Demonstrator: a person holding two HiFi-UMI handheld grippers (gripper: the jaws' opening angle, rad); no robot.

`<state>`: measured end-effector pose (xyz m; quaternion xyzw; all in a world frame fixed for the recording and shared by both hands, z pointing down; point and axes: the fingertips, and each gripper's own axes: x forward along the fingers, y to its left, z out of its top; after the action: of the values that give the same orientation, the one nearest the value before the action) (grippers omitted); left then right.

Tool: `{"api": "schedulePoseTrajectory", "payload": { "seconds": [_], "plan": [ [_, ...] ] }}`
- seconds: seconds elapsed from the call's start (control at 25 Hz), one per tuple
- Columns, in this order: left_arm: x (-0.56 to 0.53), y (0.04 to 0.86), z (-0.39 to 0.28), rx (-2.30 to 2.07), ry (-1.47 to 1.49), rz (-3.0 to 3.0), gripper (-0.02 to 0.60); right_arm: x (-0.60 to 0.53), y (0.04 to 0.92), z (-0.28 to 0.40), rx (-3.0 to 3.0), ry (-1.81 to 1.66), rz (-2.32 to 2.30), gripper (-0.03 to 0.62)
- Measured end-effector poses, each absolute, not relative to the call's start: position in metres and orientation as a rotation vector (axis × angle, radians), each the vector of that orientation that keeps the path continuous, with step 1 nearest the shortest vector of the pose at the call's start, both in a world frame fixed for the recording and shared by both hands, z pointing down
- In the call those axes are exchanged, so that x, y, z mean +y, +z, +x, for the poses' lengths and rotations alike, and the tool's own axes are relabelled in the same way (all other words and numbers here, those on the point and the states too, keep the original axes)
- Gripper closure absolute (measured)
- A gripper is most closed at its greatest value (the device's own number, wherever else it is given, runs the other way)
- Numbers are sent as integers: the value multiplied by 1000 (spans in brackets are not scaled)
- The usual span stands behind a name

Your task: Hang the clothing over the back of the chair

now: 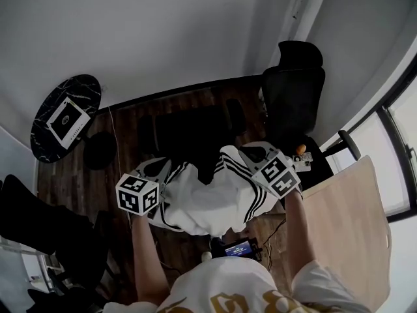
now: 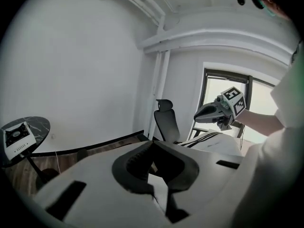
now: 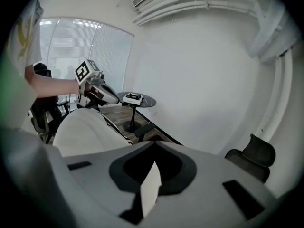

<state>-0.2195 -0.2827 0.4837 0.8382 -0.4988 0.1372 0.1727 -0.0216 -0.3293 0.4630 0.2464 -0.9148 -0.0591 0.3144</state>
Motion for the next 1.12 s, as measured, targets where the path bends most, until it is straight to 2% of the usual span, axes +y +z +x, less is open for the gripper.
{"api": "schedulePoseTrajectory", "payload": {
  "seconds": [0.52, 0.8, 1.12],
  "plan": [
    [-214, 462, -191, -1563, 299, 2423, 561, -257, 396, -11, -2674, -105, 1026, 582],
    [-168, 426, -156, -1636, 150, 2592, 560, -190, 391, 5, -2873, 252, 1166, 582],
    [-131, 442, -131, -1705, 145, 2597, 560, -151, 400, 10, -2838, 206, 1285, 582]
  ]
}}
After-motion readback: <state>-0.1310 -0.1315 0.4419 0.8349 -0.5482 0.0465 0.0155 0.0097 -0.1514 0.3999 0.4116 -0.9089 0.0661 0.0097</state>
